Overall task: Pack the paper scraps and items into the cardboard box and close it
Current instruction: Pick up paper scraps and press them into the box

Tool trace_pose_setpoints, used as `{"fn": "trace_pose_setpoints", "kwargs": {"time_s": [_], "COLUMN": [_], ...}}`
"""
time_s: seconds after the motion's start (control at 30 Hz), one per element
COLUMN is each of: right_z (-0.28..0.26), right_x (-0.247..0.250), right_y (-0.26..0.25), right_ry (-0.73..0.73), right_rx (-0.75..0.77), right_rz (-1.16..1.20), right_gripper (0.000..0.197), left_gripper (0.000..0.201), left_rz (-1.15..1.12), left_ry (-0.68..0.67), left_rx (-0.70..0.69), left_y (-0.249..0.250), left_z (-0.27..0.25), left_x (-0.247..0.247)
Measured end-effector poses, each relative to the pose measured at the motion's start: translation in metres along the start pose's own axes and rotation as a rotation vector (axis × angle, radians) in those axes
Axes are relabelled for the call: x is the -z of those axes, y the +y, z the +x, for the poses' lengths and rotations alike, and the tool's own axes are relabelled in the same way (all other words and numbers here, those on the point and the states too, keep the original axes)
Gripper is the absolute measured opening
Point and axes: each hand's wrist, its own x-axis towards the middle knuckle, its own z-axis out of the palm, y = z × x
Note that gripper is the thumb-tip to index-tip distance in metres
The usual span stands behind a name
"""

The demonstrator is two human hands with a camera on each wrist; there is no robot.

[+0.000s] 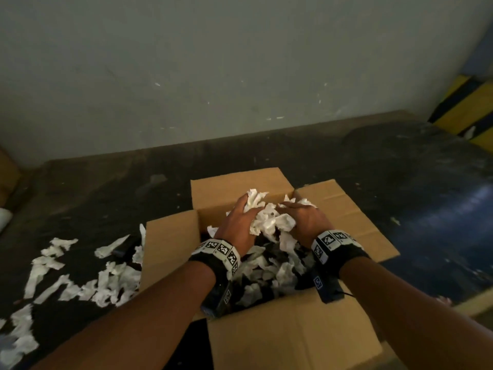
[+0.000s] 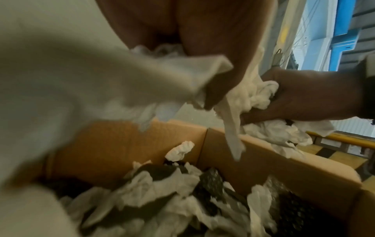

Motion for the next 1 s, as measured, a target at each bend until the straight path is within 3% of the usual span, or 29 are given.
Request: {"fn": "trace_pose_setpoints", "kwargs": {"time_s": [0.03,0.1,0.2,0.27,0.37,0.53,0.73,0.83,0.9,1.0], "right_z": [0.000,0.006,0.016,0.023,0.032,0.056,0.073,0.089,0.088,0.082], "right_x": [-0.007,-0.024,-0.039,-0.037,-0.026,-0.027,-0.060,-0.094,-0.112,-0.119], "right_y": [0.004,0.012,0.020,0.024,0.028,0.029,0.032,0.042,0.044,0.043], "right_ry": [-0.042,-0.171,-0.386,-0.399,-0.409,-0.509,-0.688,-0.650,-0.627,-0.744], "right_rx": [0.009,0.034,0.058,0.008,0.001,-0.013,-0.035,-0.199,-0.194,-0.154], "right_rz": [0.023,0.002,-0.047,-0.025,-0.037,-0.089,-0.177,-0.036,-0.025,-0.046], "right_gripper": [0.054,0.065,0.109,0.131,0.139,0.152,0.156,0.120,0.097,0.113], "left_gripper": [0.061,0.078,0.117,0.136,0.153,0.162,0.167,0.165,0.166,0.164], "left_rz": [0.015,0.036,0.131,0.163,0.194,0.218,0.244,0.256,0.252,0.274], "left_ry": [-0.030,-0.112,-0.276,-0.355,-0.419,-0.501,-0.719,-0.780,-0.786,-0.807], "left_rx": [0.010,0.045,0.158,0.226,0.254,0.244,0.193,0.209,0.217,0.227], "left_y": [0.000,-0.007,-0.020,-0.022,-0.019,-0.016,-0.024,-0.034,-0.038,-0.053], "left_z": [-0.001,0.001,0.004,0.007,0.014,0.026,0.034,0.033,0.032,0.035], "left_x": [-0.010,-0.028,-0.041,-0.036,-0.021,-0.015,-0.047,-0.070,-0.081,-0.107]}}
